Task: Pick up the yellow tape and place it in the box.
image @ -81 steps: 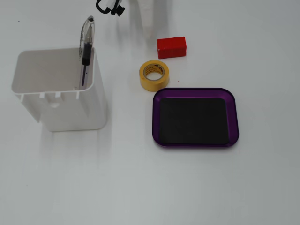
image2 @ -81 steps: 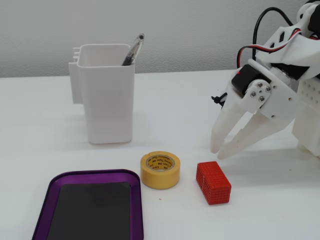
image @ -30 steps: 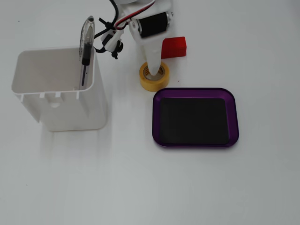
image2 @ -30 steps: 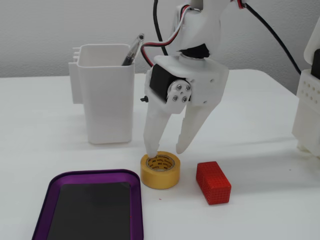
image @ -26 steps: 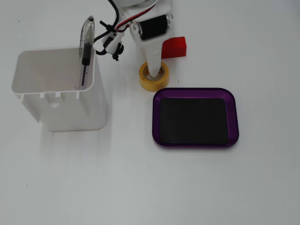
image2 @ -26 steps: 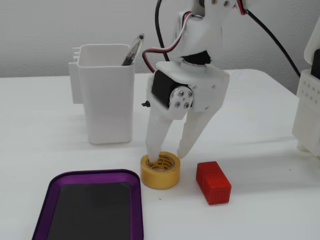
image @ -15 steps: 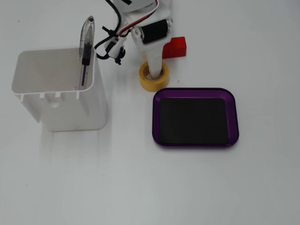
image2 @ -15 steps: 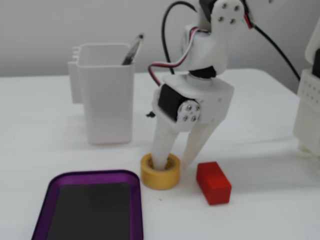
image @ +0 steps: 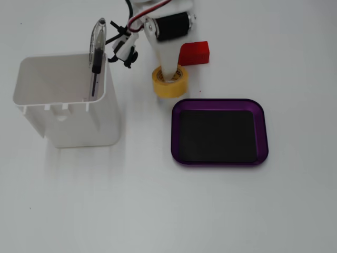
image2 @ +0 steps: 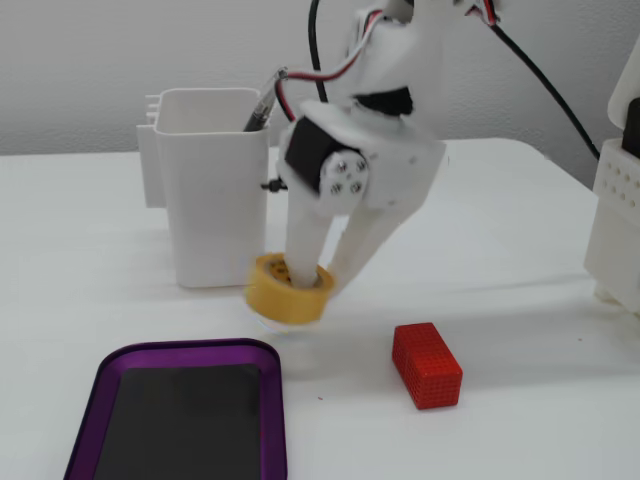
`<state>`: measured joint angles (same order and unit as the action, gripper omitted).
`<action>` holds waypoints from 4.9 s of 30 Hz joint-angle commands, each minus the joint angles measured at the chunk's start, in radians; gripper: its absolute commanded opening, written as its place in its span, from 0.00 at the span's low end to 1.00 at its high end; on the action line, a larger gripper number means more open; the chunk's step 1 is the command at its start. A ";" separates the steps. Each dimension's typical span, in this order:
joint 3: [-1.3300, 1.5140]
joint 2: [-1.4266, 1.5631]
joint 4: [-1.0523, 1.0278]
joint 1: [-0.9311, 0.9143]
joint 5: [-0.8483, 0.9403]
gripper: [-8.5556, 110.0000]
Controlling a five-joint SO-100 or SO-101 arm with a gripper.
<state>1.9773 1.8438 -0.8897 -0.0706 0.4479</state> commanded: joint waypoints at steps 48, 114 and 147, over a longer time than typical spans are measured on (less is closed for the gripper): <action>-0.678 0.064 -0.446 0.178 -0.137 0.19; 1.091 1.600 -0.278 -0.035 -0.330 0.07; 1.091 1.600 -0.278 -0.035 -0.330 0.07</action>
<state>3.0649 3.3502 -1.1781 -0.1120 0.1181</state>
